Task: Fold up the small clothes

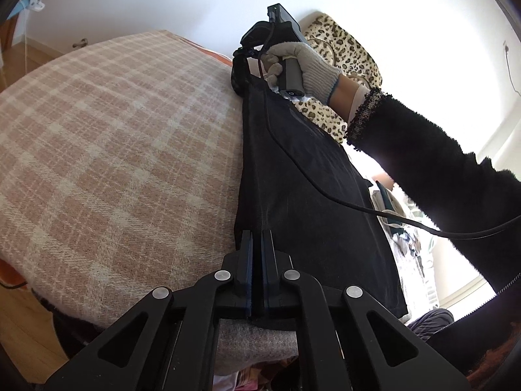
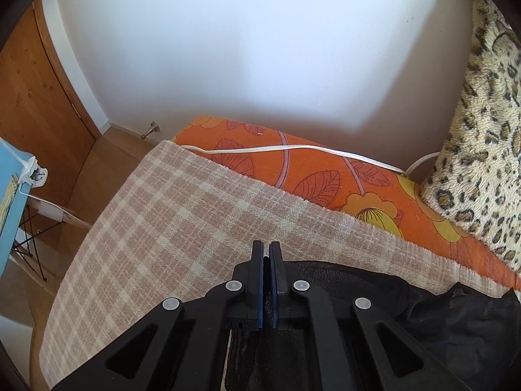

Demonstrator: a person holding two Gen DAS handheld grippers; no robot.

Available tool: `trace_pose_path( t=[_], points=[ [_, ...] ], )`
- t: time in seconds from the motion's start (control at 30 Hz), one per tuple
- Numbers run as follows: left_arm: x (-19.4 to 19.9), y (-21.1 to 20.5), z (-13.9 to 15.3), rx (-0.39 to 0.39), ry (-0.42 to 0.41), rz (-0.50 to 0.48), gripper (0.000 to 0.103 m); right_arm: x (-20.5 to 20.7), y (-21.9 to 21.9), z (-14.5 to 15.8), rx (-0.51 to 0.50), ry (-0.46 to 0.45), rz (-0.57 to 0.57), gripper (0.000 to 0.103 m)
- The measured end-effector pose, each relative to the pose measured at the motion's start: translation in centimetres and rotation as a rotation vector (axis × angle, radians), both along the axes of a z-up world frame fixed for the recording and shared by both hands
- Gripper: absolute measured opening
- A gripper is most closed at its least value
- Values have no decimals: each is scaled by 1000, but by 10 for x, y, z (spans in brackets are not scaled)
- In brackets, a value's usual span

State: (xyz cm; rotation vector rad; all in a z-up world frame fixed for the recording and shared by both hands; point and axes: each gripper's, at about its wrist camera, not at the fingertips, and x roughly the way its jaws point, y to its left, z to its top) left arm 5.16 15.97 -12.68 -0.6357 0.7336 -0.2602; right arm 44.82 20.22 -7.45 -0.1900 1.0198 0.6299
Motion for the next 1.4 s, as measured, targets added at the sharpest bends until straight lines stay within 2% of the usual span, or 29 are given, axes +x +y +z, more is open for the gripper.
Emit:
trace_pose_path(
  t=[0.17,0.33,0.6,0.8,0.97,1.17,1.4],
  points=[
    [1,-7,7,5,-26,-26,2,5,-12,14,87,32,-26,0],
    [3,-20,18,24,-65,-70,2,1,-24,43,113,-26,-4,0],
    [9,-44,27,84,-104,-186,2,-1,-82,77,162,-59,-61,0],
    [15,-46,27,111,-111,-244,2,-1,-137,84,171,-73,-119,0],
    [19,-49,23,136,-112,-303,2,1,-190,79,155,-74,-190,0],
    [28,-60,11,174,-84,-360,2,3,-243,44,88,-45,-261,0],
    [32,-72,5,218,-57,-385,2,14,-263,7,53,-9,-294,0]
  ],
)
